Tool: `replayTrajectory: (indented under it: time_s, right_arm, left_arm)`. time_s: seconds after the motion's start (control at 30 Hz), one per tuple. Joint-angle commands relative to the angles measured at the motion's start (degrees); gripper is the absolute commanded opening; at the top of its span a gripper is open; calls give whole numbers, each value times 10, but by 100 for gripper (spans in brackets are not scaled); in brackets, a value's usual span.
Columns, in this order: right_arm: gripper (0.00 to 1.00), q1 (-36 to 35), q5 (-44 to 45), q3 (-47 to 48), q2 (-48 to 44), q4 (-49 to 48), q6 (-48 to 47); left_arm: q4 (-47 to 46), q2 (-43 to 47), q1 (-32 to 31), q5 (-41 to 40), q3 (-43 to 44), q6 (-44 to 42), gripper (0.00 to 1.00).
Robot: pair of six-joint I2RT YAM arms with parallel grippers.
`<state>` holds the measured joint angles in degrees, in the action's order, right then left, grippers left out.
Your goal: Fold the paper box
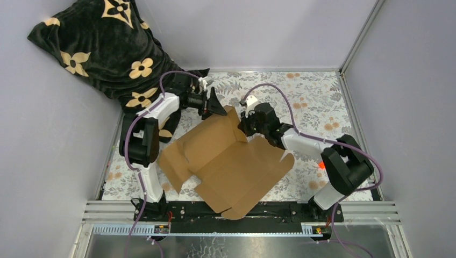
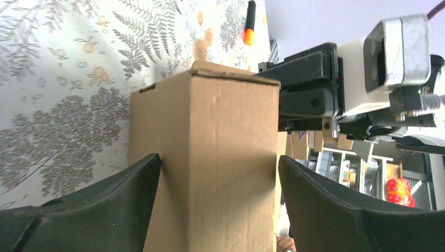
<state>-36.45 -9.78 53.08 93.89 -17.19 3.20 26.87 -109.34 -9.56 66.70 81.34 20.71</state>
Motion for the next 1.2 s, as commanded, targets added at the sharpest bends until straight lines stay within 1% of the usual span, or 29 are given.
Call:
replayTrajectory:
  time_s: [0.0,0.1,0.23,0.3,0.4,0.57,0.73,0.87,1.17]
  right_arm:
    - [0,-31,65,-38,-56,37,23]
    - [0,-37,84,-60,-65,28,22]
    - [0,-38,91,-103,-77,-19,19]
    - [0,-38,94,-131,-83,-56,21]
    - [0,-37,95,-153,-79,-81,23]
    - [0,-37,95,-227,-90,-195,33]
    - [1,-38,92,-280,-71,-291,55]
    - [2,-38,86,-286,-35,-346,63]
    - [6,-38,59,-272,34,-430,74]
  left_arm:
    - [-43,23,-39,-1,-10,12,88]
    - [-62,34,-57,-4,-25,23,88]
    - [-63,38,-74,-10,-36,22,88]
    - [-62,40,-76,-9,-37,22,88]
    - [-62,49,-76,-1,-31,25,88]
    - [-41,60,-74,6,-1,24,88]
    - [-20,50,-73,-1,31,23,88]
    - [2,26,-74,-24,44,11,88]
    - [19,-3,-93,-55,19,-16,88]
